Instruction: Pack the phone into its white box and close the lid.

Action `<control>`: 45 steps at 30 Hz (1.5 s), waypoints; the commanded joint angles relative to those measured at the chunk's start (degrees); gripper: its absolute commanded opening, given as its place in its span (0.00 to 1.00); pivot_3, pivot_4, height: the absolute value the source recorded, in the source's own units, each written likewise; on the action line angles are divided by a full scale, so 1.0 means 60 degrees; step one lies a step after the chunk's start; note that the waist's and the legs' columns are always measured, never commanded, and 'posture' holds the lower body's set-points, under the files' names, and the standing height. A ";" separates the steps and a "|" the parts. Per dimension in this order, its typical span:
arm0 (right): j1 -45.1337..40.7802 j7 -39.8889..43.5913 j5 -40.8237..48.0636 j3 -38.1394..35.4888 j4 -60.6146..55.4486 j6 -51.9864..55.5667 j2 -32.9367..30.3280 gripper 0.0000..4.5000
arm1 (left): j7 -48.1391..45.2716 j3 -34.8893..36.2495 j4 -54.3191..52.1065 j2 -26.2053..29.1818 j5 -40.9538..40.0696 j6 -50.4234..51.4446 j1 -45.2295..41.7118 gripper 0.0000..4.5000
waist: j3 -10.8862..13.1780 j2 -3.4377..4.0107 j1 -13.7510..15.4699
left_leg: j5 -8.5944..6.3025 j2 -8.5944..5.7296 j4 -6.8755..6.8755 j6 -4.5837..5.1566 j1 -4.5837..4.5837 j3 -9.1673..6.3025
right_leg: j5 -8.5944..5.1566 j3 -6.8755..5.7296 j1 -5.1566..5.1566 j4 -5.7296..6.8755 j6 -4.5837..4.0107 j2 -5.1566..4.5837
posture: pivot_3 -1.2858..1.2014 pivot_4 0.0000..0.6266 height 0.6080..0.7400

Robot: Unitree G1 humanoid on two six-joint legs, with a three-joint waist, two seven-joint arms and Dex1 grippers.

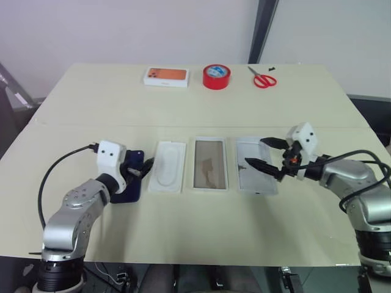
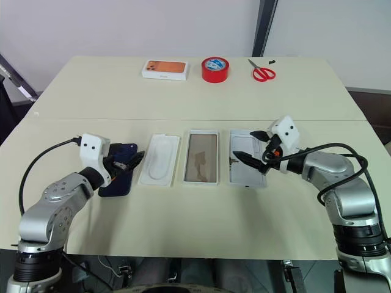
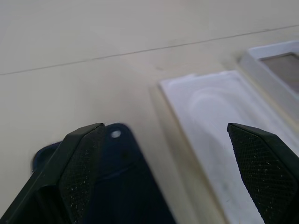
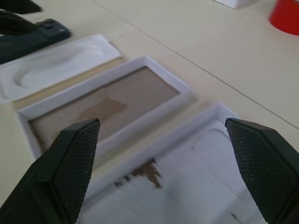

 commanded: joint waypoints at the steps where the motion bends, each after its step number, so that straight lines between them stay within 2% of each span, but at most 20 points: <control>1: -0.0249 0.0172 0.0279 0.0337 -0.0869 0.0057 0.0003 1.00 | 0.0582 -0.0151 -0.0307 -0.0261 -0.0429 0.1524 -0.0665 0.98 | 0.0000 -0.0001 0.0018 | 0.0000 0.0000 0.0001 0.0000 0.0000 0.0000 | 0.0000 0.0000 0.0000 0.0000 0.0000 0.0000 | 0.52 0.24 1.00; 6: -0.0475 0.0204 0.0466 0.0605 -0.1194 0.0112 0.0047 1.00 | 0.1395 -0.0288 0.0186 -0.0781 -0.0549 0.3998 -0.1952 0.98 | 0.0004 -0.0009 0.0024 | -0.0001 -0.0003 0.0013 0.0002 -0.0010 -0.0006 | 0.0000 -0.0008 0.0000 -0.0002 0.0003 0.0007 | 0.52 0.24 1.00; 10: -0.0465 0.0239 0.0378 0.0747 -0.1183 0.0003 0.0005 1.00 | 0.1561 0.0000 0.0436 -0.1202 -0.0733 0.4785 -0.2494 0.98 | 0.0005 -0.0009 0.0012 | -0.0001 -0.0003 0.0015 0.0003 -0.0009 -0.0007 | 0.0000 -0.0008 0.0000 -0.0001 0.0003 0.0008 | 0.52 0.24 1.00; 13: -0.0388 0.0367 0.0421 0.0767 -0.1349 0.0031 -0.0155 1.00 | 0.1639 -0.0146 0.0687 -0.1169 -0.0650 0.5644 -0.2763 0.98 | 0.0004 -0.0008 0.0008 | -0.0001 -0.0002 0.0015 0.0002 -0.0005 -0.0009 | 0.0000 -0.0008 0.0000 0.0005 0.0002 0.0012 | 0.52 0.24 1.00; 20: -0.0011 0.0551 0.0202 0.0831 -0.1590 -0.0139 -0.0625 1.00 | 0.1655 0.0150 0.1111 -0.1484 -0.0664 0.6309 -0.3090 0.98 | 0.0002 -0.0007 0.0019 | 0.0000 -0.0003 0.0017 0.0001 -0.0001 -0.0010 | 0.0000 -0.0007 0.0006 0.0002 0.0003 0.0009 | 0.52 0.24 1.00; 23: 0.0129 0.0524 0.0136 0.0805 -0.1638 -0.0193 -0.0660 1.00 | 0.1625 0.0221 0.1206 -0.1463 -0.0592 0.6290 -0.3135 0.80 | 0.0000 -0.0004 0.0023 | 0.0000 -0.0003 0.0016 0.0001 0.0007 -0.0010 | 0.0000 -0.0007 0.0011 0.0004 0.0002 0.0010 | 0.52 0.24 1.00; 30: 0.0201 0.0449 0.0099 0.0892 -0.1675 -0.0257 -0.0583 1.00 | 0.1733 0.0519 0.1403 -0.1345 -0.0335 0.6111 -0.3275 0.01 | 0.0001 -0.0005 0.0034 | 0.0000 -0.0004 0.0016 0.0000 0.0006 -0.0011 | 0.0000 -0.0007 0.0013 0.0000 0.0003 0.0007 | 0.52 0.24 1.00; 35: 0.0159 0.0455 0.0109 0.0924 -0.1660 -0.0287 -0.0573 1.00 | 0.1811 0.1532 0.1311 -0.1657 -0.0604 0.6464 -0.3685 0.01 | 0.0002 -0.0007 0.0014 | 0.0001 -0.0004 0.0016 -0.0001 0.0007 -0.0011 | 0.0000 -0.0007 0.0013 0.0002 0.0002 0.0008 | 0.52 0.24 1.00; 40: 0.0119 0.0485 0.0142 0.0859 -0.1660 -0.0287 -0.0620 1.00 | 0.1847 0.3875 0.1179 -0.2604 -0.1158 0.7367 -0.4554 0.01 | 0.0006 -0.0014 0.0024 | 0.0001 -0.0004 0.0019 -0.0001 0.0001 -0.0011 | 0.0000 -0.0009 0.0010 0.0002 0.0003 0.0009 | 0.52 0.24 1.00; 45: 0.0028 0.0496 0.0102 0.0871 -0.1583 -0.0317 -0.0622 1.00 | 0.1740 0.4787 0.0984 -0.3560 -0.1578 0.8008 -0.5287 0.01 | 0.0008 -0.0016 0.0036 | 0.0001 -0.0005 0.0022 -0.0002 -0.0005 -0.0011 | 0.0000 -0.0012 0.0009 0.0000 0.0004 0.0008 | 0.52 0.24 1.00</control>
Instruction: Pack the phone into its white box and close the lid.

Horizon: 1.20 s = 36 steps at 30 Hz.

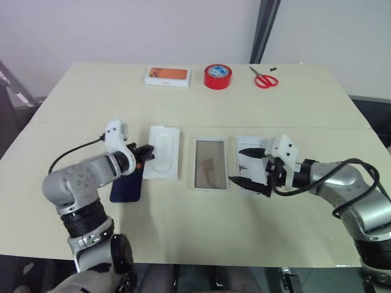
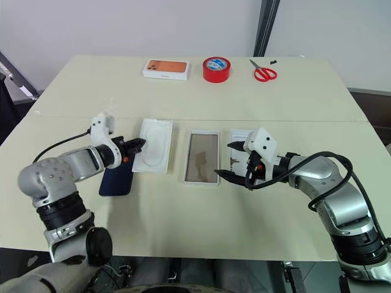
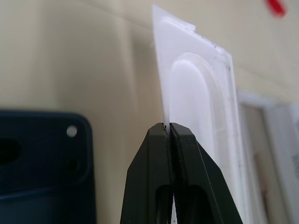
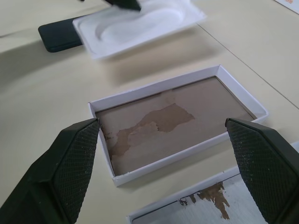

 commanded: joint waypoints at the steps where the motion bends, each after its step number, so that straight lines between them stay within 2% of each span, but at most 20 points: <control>1: -0.0192 0.0044 0.0011 -0.0138 -0.0290 -0.0203 -0.0083 1.00 | -0.0030 0.0369 -0.0420 -0.0647 -0.0509 0.0280 -0.0516 0.01 | 0.0003 -0.0004 0.0024 | 0.0000 0.0000 0.0001 0.0000 -0.0001 0.0000 | 0.0000 0.0000 0.0001 0.0000 0.0000 -0.0001 | 0.52 0.24 1.00; 9: -0.0197 0.0012 -0.0057 -0.0245 -0.0205 -0.0236 -0.0150 1.00 | 0.0746 -0.1546 -0.0567 -0.1909 -0.0252 0.0286 -0.0186 0.01 | 0.0008 -0.0014 -0.0013 | 0.0003 -0.0002 0.0001 -0.0006 0.0001 -0.0001 | 0.0000 0.0003 -0.0001 0.0002 0.0001 0.0001 | 0.52 0.24 1.00; 16: -0.0148 -0.0064 -0.0083 -0.0279 -0.0276 -0.0209 -0.0133 1.00 | 0.1149 -0.1981 -0.0437 -0.2520 0.0148 0.0122 0.0033 0.01 | 0.0008 -0.0014 -0.0010 | 0.0003 -0.0001 0.0000 -0.0006 0.0001 -0.0001 | 0.0000 0.0003 -0.0002 0.0003 0.0001 0.0003 | 0.52 0.24 1.00; 19: -0.0143 -0.0102 -0.0101 -0.0247 -0.0303 -0.0203 -0.0118 1.00 | 0.1060 -0.1861 -0.0428 -0.2675 0.0095 0.0043 0.0017 0.20 | 0.0009 -0.0015 0.0000 | 0.0003 -0.0001 0.0000 -0.0006 0.0000 -0.0001 | 0.0000 0.0003 -0.0002 0.0003 0.0001 0.0004 | 0.52 0.24 1.00; 23: -0.0246 -0.0159 -0.0129 -0.0126 -0.0320 -0.0203 -0.0050 1.00 | 0.0816 -0.1759 -0.0566 -0.2714 -0.0091 0.0100 -0.0027 0.59 | 0.0009 -0.0015 0.0000 | 0.0003 -0.0002 0.0001 -0.0006 -0.0001 -0.0001 | 0.0000 0.0003 -0.0001 0.0002 0.0001 0.0003 | 0.52 0.24 1.00; 25: -0.0368 -0.0232 -0.0152 -0.0015 -0.0336 -0.0178 0.0023 1.00 | 0.0669 -0.1490 -0.0645 -0.2644 -0.0217 0.0168 -0.0070 0.83 | 0.0009 -0.0015 -0.0014 | 0.0003 -0.0002 0.0001 -0.0006 -0.0001 0.0000 | 0.0000 0.0002 -0.0001 0.0002 0.0001 0.0004 | 0.52 0.24 1.00; 26: -0.0453 -0.0283 -0.0192 0.0103 -0.0363 -0.0150 0.0074 1.00 | 0.0536 -0.1181 -0.0719 -0.2567 -0.0364 0.0190 -0.0171 0.89 | 0.0009 -0.0015 -0.0017 | 0.0003 -0.0002 0.0001 -0.0006 0.0000 0.0000 | 0.0000 0.0003 -0.0002 0.0002 0.0001 0.0004 | 0.52 0.24 1.00; 30: -0.0656 -0.0342 -0.0284 0.0519 -0.0455 -0.0070 0.0203 1.00 | 0.0159 -0.0642 -0.0888 -0.2069 -0.0716 0.0199 -0.0389 0.89 | 0.0009 -0.0015 -0.0010 | 0.0005 -0.0001 0.0000 -0.0010 0.0002 -0.0004 | 0.0000 0.0001 -0.0002 0.0004 0.0001 0.0008 | 0.52 0.24 1.00; 33: -0.1246 -0.0830 -0.1130 0.1316 0.0002 0.0010 0.0405 0.82 | -0.0345 -0.0827 -0.1049 -0.0882 -0.0832 -0.0382 -0.0229 0.91 | 0.0010 -0.0017 -0.0073 | 0.0009 -0.0001 0.0001 -0.0017 0.0002 0.0000 | 0.0000 0.0007 -0.0005 0.0005 0.0001 0.0008 | 0.52 0.24 1.00; 36: -0.1778 -0.1100 -0.1520 0.1816 0.0186 0.0311 0.0664 0.49 | -0.1271 -0.2282 -0.1341 0.1002 -0.0520 -0.1684 0.0745 0.91 | 0.0009 -0.0014 -0.0084 | 0.0028 -0.0001 -0.0010 -0.0051 0.0014 -0.0002 | 0.0001 0.0008 -0.0007 0.0014 0.0000 0.0009 | 0.52 0.24 1.00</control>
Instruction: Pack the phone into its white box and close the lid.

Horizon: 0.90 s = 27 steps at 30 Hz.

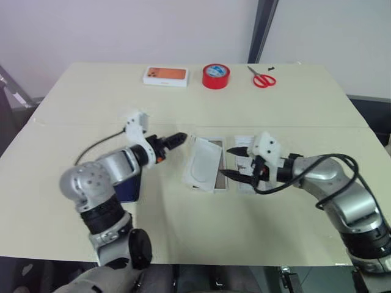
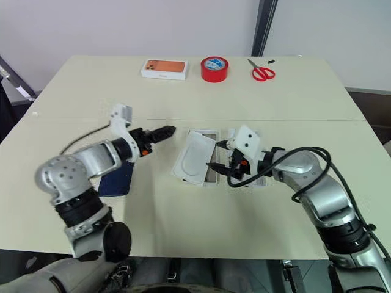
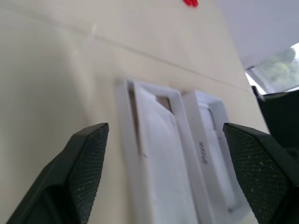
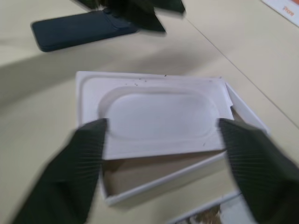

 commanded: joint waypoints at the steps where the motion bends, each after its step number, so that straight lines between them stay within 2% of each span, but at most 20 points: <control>1: -0.0636 -0.0397 -0.0387 0.0423 -0.0039 0.0423 0.0330 0.37 | -0.1224 -0.1614 -0.0586 0.1792 0.0248 -0.1675 0.1059 0.91 | -0.0001 0.0002 -0.0009 | 0.0026 0.0000 -0.0009 -0.0046 0.0003 0.0000 | 0.0000 0.0001 0.0000 0.0001 -0.0001 0.0000 | 0.52 0.24 1.00; 4: -0.1121 -0.0999 -0.0669 0.0919 0.0087 0.1203 0.0948 0.02 | -0.2415 -0.2591 -0.0764 0.3263 0.0509 -0.3357 0.2127 0.91 | -0.0001 0.0002 0.0045 | 0.0034 0.0000 -0.0020 -0.0061 0.0004 -0.0003 | -0.0001 0.0002 -0.0003 -0.0004 -0.0004 -0.0006 | 0.52 0.24 1.00; 7: -0.1590 -0.1635 -0.1330 0.1579 0.0430 0.1622 0.1552 0.02 | -0.3700 -0.2971 -0.0861 0.4342 0.0606 -0.4963 0.3197 0.91 | -0.0001 0.0003 0.0050 | 0.0033 0.0000 -0.0022 -0.0060 -0.0001 -0.0005 | -0.0001 0.0001 -0.0005 -0.0012 -0.0009 -0.0016 | 0.52 0.24 1.00; 10: -0.2058 -0.2204 -0.1863 0.1996 0.1023 0.1987 0.2132 0.02 | -0.4741 -0.2979 -0.0922 0.5045 0.0509 -0.6049 0.4088 0.91 | -0.0001 0.0003 0.0062 | 0.0026 -0.0001 -0.0023 -0.0047 -0.0028 -0.0005 | -0.0001 -0.0004 -0.0029 -0.0018 -0.0013 -0.0032 | 0.52 0.24 1.00; 15: -0.2562 -0.2711 -0.2961 0.2746 0.2281 0.1950 0.2479 0.02 | -0.6152 -0.2787 -0.1374 0.5886 0.0091 -0.7160 0.5374 0.91 | 0.0000 0.0005 0.0041 | -0.0004 -0.0001 -0.0027 0.0006 -0.0037 -0.0003 | 0.0001 -0.0004 -0.0042 -0.0020 -0.0020 -0.0039 | 0.52 0.24 1.00; 21: -0.2810 -0.3046 -0.3908 0.2900 0.3250 0.1543 0.2509 0.02 | -0.6474 -0.2600 -0.1790 0.5965 -0.0445 -0.7608 0.5911 0.91 | 0.0001 0.0008 0.0031 | -0.0008 -0.0001 -0.0029 0.0013 -0.0039 -0.0003 | 0.0003 -0.0008 -0.0042 -0.0022 -0.0023 -0.0042 | 0.52 0.24 1.00; 27: -0.2870 -0.3108 -0.4563 0.2832 0.3502 0.0865 0.2462 0.02 | -0.6064 -0.2805 -0.1814 0.5871 -0.0353 -0.7804 0.5993 0.91 | 0.0001 0.0008 -0.0002 | -0.0007 -0.0001 -0.0029 0.0015 -0.0037 -0.0003 | 0.0005 -0.0009 -0.0043 -0.0014 -0.0023 -0.0035 | 0.52 0.24 1.00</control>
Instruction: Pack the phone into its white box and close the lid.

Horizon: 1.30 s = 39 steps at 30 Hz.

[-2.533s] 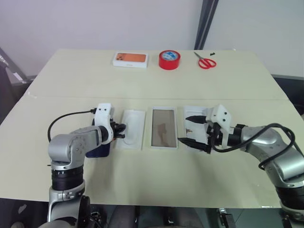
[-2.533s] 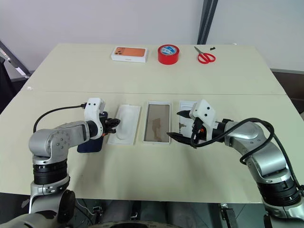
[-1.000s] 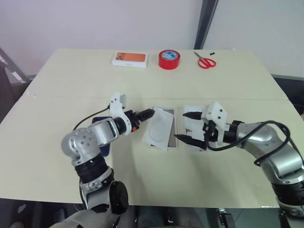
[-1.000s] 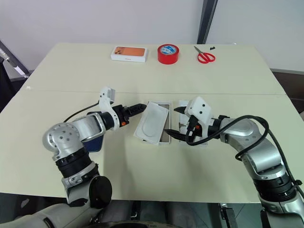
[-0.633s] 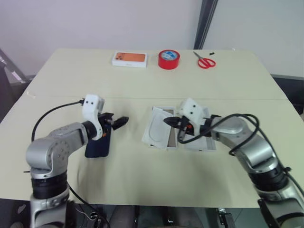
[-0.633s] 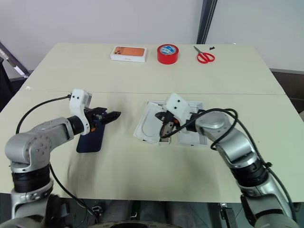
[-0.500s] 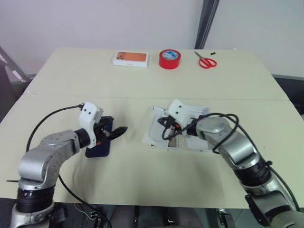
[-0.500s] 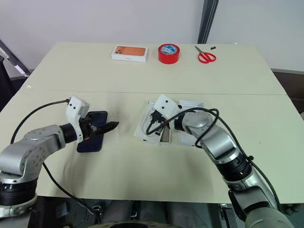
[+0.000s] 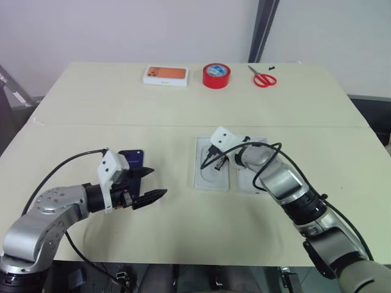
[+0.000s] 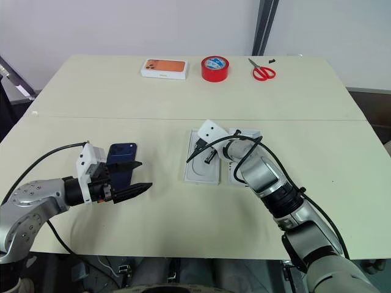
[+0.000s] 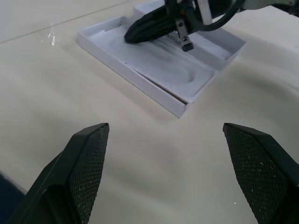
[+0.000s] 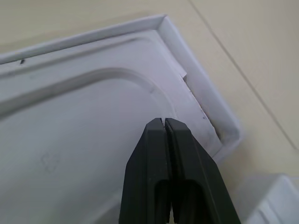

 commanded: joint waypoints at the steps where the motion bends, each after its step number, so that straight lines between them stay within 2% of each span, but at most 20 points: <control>1: -0.0158 -0.0026 -0.0424 -0.0143 -0.0190 -0.0561 -0.0043 0.02 | 0.0274 0.0026 -0.0179 -0.0062 -0.0067 -0.0190 0.0010 0.91 | 0.0000 0.0000 -0.0004 | 0.0000 0.0000 0.0000 0.0000 0.0000 0.0000 | 0.0000 0.0001 0.0000 0.0000 0.0000 0.0001 | 0.52 0.24 1.00; 3: -0.0055 0.0159 -0.0524 -0.0161 -0.0376 -0.0873 -0.0172 0.02 | 0.0409 0.0029 -0.0198 -0.0122 -0.0149 -0.0159 0.0024 0.91 | 0.0000 0.0000 0.0002 | -0.0001 0.0000 0.0001 0.0002 -0.0001 0.0000 | 0.0000 0.0000 0.0001 -0.0001 0.0001 0.0002 | 0.52 0.24 1.00; 6: 0.0288 0.0956 0.0219 -0.0646 -0.1184 -0.1183 -0.0235 0.02 | 0.0523 -0.0003 -0.0264 -0.0140 -0.0180 -0.0164 0.0109 0.91 | 0.0000 0.0000 0.0012 | -0.0002 0.0000 0.0001 0.0003 -0.0001 0.0000 | 0.0001 -0.0001 0.0001 -0.0001 0.0002 0.0003 | 0.52 0.24 1.00; 12: 0.1100 0.2524 0.1334 -0.1214 -0.2751 -0.0630 -0.0991 0.02 | 0.0832 0.0020 -0.0081 -0.0131 -0.0074 -0.0245 0.0175 0.91 | 0.0000 -0.0001 0.0023 | -0.0006 0.0000 0.0001 0.0010 0.0003 -0.0001 | 0.0001 -0.0002 0.0011 -0.0002 0.0003 0.0003 | 0.52 0.24 1.00; 20: 0.1880 0.3537 0.1139 -0.0446 -0.3483 -0.0411 -0.2304 0.02 | 0.0886 -0.0041 -0.0029 -0.0113 -0.0168 -0.0297 0.0116 0.91 | 0.0001 0.0001 -0.0009 | -0.0008 0.0002 0.0001 0.0015 0.0009 -0.0003 | 0.0000 -0.0004 0.0017 -0.0007 0.0001 0.0002 | 0.52 0.24 1.00; 26: 0.1407 0.2884 0.0316 0.0158 -0.2414 -0.0472 -0.1517 0.02 | 0.0930 -0.0204 -0.0030 -0.0156 -0.0197 -0.0258 -0.0029 0.91 | -0.0001 0.0000 0.0002 | -0.0008 0.0006 0.0001 0.0015 0.0027 -0.0002 | 0.0000 -0.0003 0.0032 -0.0005 0.0000 0.0006 | 0.52 0.24 1.00; 32: 0.1357 0.2924 0.0159 0.0240 -0.2442 -0.0562 -0.1129 0.02 | 0.1015 -0.0193 -0.0133 -0.0159 -0.0278 -0.0227 0.0067 0.91 | -0.0001 0.0000 0.0038 | -0.0008 0.0005 0.0002 0.0014 0.0023 -0.0002 | 0.0000 -0.0003 0.0031 -0.0011 0.0001 0.0004 | 0.52 0.24 1.00; 36: 0.1427 0.3056 0.0311 -0.0137 -0.2747 -0.0828 -0.1208 0.02 | 0.1181 -0.0013 -0.0140 -0.0193 -0.0390 -0.0157 0.0110 0.91 | -0.0001 0.0000 0.0018 | -0.0008 0.0005 0.0001 0.0014 0.0024 -0.0003 | 0.0000 -0.0004 0.0031 -0.0010 0.0001 0.0005 | 0.52 0.24 1.00; 39: 0.1629 0.3515 0.1136 -0.0928 -0.3294 -0.0995 -0.1295 0.02 | 0.1321 0.0206 -0.0034 -0.0164 -0.0450 -0.0124 0.0106 0.91 | 0.0000 0.0001 0.0035 | -0.0008 0.0005 0.0002 0.0014 0.0022 -0.0003 | 0.0000 -0.0004 0.0029 -0.0010 0.0001 0.0004 | 0.52 0.24 1.00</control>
